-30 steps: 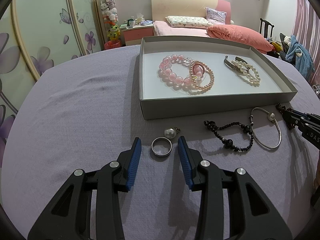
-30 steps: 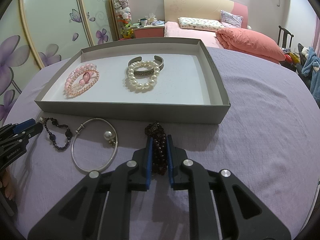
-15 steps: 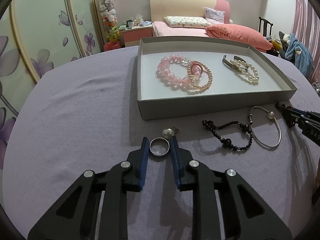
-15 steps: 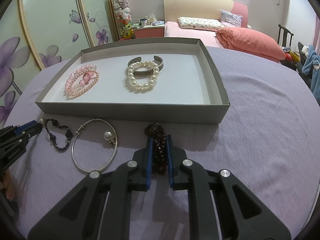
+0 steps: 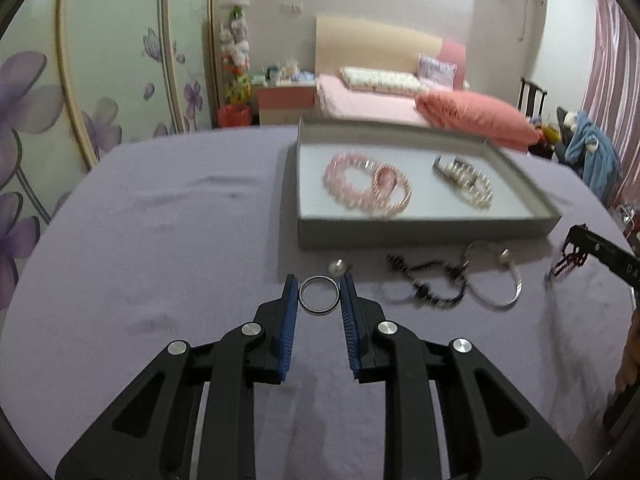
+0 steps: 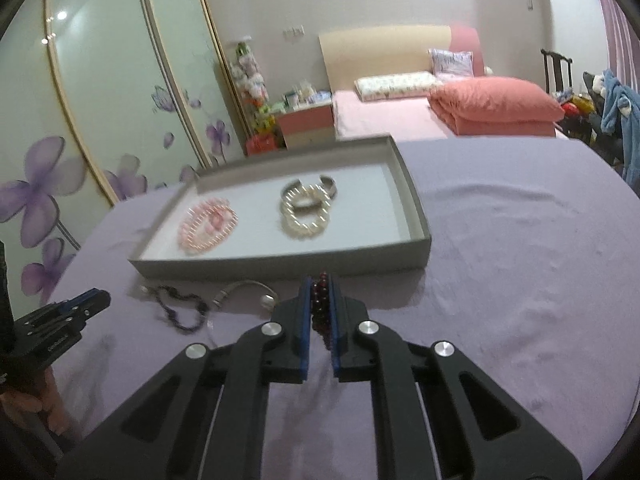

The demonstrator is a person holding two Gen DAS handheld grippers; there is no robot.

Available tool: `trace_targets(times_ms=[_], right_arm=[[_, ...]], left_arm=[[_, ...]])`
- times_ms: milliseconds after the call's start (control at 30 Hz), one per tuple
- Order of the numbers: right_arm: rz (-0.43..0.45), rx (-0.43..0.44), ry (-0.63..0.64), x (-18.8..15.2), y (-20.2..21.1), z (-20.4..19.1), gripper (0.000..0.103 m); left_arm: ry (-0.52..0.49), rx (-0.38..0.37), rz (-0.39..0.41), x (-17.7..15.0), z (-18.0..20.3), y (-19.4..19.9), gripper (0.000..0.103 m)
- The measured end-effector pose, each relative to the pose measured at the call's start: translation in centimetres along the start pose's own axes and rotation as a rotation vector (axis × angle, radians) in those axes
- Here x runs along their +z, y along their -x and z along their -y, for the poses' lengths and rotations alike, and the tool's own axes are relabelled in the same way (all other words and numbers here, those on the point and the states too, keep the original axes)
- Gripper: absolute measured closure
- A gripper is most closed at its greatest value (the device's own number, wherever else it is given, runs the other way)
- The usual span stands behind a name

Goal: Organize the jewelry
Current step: 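Carry the silver ring with left while right carries the red bracelet over the grey box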

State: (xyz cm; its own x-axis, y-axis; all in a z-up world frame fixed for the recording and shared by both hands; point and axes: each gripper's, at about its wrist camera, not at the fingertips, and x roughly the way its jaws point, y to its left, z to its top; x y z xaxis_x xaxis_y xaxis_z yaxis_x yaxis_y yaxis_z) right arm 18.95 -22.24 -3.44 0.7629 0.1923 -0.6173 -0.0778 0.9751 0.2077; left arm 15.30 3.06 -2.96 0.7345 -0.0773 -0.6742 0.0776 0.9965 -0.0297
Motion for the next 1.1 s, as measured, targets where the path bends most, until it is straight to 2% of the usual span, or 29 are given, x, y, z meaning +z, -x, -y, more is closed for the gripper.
trace_targets(times_ms=[200,367,567,933,1100], right_arm=[[0.106,0.037,0.018,0.4,3.0,-1.8,0.094],[0.208,0.033,0.05,0.6,5.4,-3.6,0.094],[0.318,0.002,0.09,0.6,7.5,-5.2,0.094],[0.479,-0.081,0.186,0.0,9.8,-7.5,0.094],[0.492,-0.099,0.205,-0.1,9.8,-7.9,0.094]], left_arm=[[-0.038,0.024,0.155,0.6,2.5,3.0,0.081],[-0.061,0.041,0.275,1.0,4.2,5.0,0.081],[-0.059,0.051,0.368,1.0,5.3,6.2,0.081],[-0.061,0.06,0.421,0.8,5.9,6.7,0.08],[-0.061,0.058,0.425,0.7,5.9,6.7,0.08]])
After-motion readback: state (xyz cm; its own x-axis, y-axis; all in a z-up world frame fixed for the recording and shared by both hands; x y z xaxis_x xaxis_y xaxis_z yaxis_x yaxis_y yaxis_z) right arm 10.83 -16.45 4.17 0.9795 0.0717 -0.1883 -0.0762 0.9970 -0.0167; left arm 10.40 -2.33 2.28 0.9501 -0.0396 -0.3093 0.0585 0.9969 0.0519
